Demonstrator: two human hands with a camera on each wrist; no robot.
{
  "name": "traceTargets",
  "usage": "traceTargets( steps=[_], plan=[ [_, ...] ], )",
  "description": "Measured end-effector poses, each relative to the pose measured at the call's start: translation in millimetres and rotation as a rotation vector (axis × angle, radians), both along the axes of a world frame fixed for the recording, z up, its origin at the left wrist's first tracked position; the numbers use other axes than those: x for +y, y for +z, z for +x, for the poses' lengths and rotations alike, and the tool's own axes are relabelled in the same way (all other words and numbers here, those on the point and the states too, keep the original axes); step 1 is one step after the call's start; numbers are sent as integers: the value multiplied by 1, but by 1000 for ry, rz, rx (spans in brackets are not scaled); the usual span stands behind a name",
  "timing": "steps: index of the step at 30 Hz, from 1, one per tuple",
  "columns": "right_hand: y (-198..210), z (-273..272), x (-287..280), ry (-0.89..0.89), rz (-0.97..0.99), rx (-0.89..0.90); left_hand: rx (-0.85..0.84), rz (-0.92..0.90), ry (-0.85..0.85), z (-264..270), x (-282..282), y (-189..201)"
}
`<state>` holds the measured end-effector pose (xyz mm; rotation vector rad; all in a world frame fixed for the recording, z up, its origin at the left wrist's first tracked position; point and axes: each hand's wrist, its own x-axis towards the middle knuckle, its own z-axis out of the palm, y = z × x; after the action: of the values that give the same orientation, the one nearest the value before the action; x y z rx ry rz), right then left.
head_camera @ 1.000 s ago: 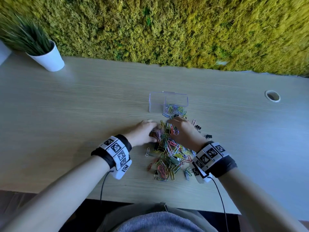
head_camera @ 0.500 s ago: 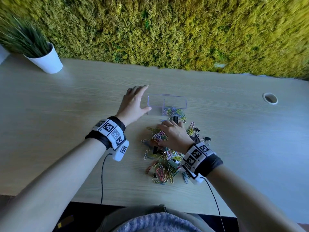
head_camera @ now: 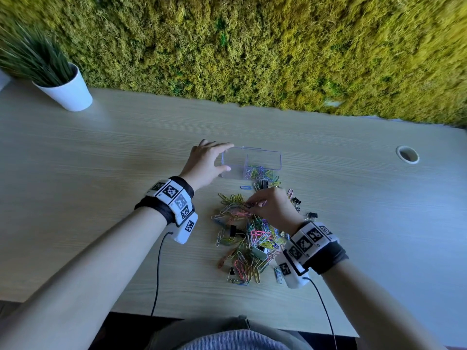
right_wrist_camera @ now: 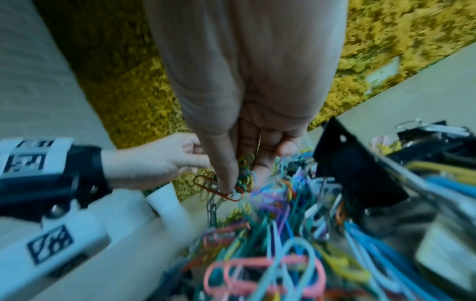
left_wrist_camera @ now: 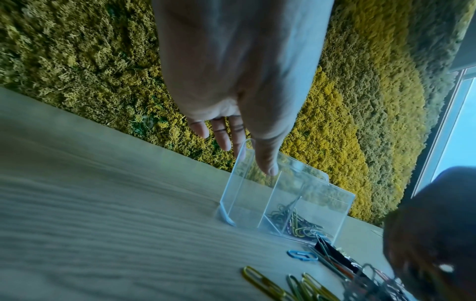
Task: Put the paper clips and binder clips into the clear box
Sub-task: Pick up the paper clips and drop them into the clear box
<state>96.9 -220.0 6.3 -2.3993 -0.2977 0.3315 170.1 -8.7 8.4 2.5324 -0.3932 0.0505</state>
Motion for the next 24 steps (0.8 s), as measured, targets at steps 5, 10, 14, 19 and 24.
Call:
traceTargets(
  steps=[5, 10, 14, 19, 24],
  plan=[
    [14, 11, -20, -137, 225, 16, 5, -15, -1, 1, 1, -2],
    [56, 32, -29, -162, 423, -120, 13, -29, 4, 1, 1, -5],
    [69, 57, -32, -169, 419, -238, 24, -45, 12, 0, 1, -4],
    [57, 73, -23, -111, -4, -349, 37, -59, 19, -1, 0, -3],
    [38, 69, -20, -93, 50, -387, 32, -30, 9, -5, -1, 2]
  ],
)
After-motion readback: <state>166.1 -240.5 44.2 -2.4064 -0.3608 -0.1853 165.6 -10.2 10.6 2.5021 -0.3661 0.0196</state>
